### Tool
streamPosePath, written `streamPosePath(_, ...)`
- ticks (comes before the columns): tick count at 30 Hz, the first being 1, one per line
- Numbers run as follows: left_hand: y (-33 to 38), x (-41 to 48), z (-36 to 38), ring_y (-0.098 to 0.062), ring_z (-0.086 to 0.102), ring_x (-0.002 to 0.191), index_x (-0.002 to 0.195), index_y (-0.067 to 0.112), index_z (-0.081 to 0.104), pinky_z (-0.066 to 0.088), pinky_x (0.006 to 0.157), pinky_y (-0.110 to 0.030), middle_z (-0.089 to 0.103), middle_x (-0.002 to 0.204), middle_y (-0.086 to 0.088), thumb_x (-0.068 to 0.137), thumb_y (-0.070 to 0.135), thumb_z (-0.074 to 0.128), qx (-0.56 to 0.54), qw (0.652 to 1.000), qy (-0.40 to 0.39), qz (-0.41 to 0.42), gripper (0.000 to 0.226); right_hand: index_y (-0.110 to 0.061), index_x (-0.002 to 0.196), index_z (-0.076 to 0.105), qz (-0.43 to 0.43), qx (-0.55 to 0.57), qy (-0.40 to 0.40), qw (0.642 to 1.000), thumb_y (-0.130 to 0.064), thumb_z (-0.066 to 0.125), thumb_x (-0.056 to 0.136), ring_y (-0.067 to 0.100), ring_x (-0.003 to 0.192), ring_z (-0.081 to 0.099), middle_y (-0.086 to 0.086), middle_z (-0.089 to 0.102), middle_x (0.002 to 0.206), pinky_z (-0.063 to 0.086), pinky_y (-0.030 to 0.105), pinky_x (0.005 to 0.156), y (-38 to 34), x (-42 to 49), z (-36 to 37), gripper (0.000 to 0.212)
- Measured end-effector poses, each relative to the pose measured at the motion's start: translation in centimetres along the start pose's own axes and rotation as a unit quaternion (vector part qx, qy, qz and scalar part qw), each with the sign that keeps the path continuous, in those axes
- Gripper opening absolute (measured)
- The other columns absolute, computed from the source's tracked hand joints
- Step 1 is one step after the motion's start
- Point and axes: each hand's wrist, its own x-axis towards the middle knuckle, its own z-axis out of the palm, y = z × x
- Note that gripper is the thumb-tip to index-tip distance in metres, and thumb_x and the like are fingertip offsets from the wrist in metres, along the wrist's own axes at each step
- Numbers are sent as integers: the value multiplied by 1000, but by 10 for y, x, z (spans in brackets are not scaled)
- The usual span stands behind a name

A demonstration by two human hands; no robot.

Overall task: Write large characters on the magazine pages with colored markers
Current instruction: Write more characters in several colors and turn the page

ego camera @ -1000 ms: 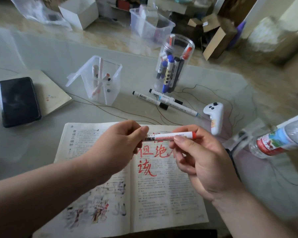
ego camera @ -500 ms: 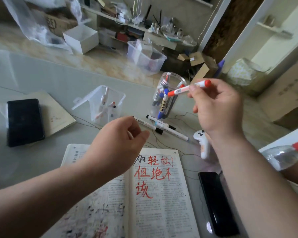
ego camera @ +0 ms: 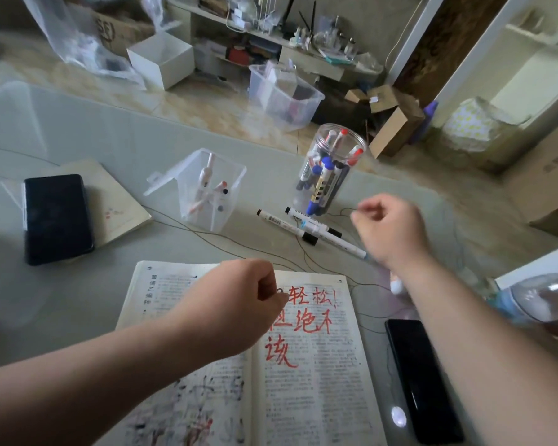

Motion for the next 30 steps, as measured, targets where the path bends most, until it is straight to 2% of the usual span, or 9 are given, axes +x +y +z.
streamPosePath(3,0,-3,9,-9,50,61,70,22,51,42,58,-27,58,67,7,91,46,63,33,998,-46,17,34,-23,91,70,28,-85,-125,988,-22,70,87,17,79,64,-12,69,83,47,24,71,18,-27,29,5)
streamPosePath(6,-1,-7,15,-7,50,62,71,24,50,42,57,-26,58,69,8,91,47,59,70,993,-86,33,33,-22,120,67,-17,-136,-184,973,-24,66,91,14,87,55,-9,59,97,40,23,77,13,-34,52,29)
streamPosePath(10,-2,-10,19,-11,50,66,73,23,48,42,59,-26,57,72,8,92,47,58,104,987,-119,36,32,-21,142,52,-81,-186,-223,953,-23,59,94,24,122,57,-4,51,141,49,39,100,0,-26,82,48)
streamPosePath(16,-5,-11,18,-6,44,61,70,23,44,34,52,-24,52,71,9,94,45,56,125,982,-135,32,35,-15,122,58,-86,-272,-185,940,-9,54,93,33,112,60,4,54,131,52,41,88,-8,-14,102,30)
streamPosePath(21,-7,-11,18,-7,45,63,71,23,44,32,52,-23,53,75,9,93,47,56,136,979,-146,35,35,-16,102,60,-55,-292,-233,926,-17,62,87,31,96,62,7,64,107,55,37,80,-15,-14,97,15)
streamPosePath(24,-7,-11,16,-11,48,67,74,23,47,35,55,-25,55,76,9,93,46,56,128,981,-140,29,31,-19,89,57,-2,-191,-203,960,-23,66,79,23,77,61,0,65,86,49,31,66,-21,-29,72,13)
streamPosePath(26,-7,-11,16,-10,49,71,76,25,48,39,61,-27,55,79,10,95,45,55,108,985,-133,33,29,-14,84,60,88,-13,-173,981,-16,67,79,22,63,67,5,69,73,56,32,59,-27,-48,46,8)
streamPosePath(28,-8,-11,16,-8,50,82,86,29,51,41,71,-27,54,90,13,97,47,53,76,988,-123,48,21,-1,83,62,193,217,-218,932,2,69,84,26,61,71,19,71,72,62,36,59,-29,-74,18,8)
streamPosePath(30,-5,-15,15,-2,47,86,103,36,50,37,74,-21,48,99,18,95,55,53,47,990,-119,67,21,1,82,64,217,314,-286,879,5,76,82,27,64,66,20,68,73,59,34,57,-25,-104,-8,12)
